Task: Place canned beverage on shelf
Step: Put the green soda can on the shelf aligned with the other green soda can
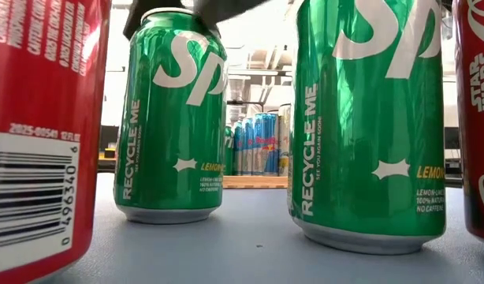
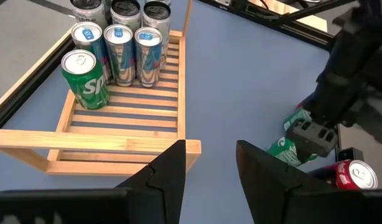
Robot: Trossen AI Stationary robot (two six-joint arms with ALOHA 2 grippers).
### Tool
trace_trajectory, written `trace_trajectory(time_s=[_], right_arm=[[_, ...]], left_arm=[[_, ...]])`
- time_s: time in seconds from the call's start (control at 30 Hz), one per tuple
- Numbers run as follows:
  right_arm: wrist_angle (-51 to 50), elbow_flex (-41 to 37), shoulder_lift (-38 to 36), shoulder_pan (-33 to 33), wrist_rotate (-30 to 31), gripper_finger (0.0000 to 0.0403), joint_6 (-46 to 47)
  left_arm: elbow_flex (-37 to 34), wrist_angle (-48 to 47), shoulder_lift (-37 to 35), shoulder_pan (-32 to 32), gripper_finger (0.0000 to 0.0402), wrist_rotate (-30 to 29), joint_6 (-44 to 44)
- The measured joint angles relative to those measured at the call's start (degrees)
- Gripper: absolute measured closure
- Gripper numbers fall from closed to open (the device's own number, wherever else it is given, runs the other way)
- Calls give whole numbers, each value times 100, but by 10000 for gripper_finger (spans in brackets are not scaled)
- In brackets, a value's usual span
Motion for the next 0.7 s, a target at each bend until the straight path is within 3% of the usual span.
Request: trace_trajectory(time_s=[0.7], right_arm=[[-147,0,291,-13,220,130,179]], left_arm=[[0,-17,-1,0,274,-40,-44]])
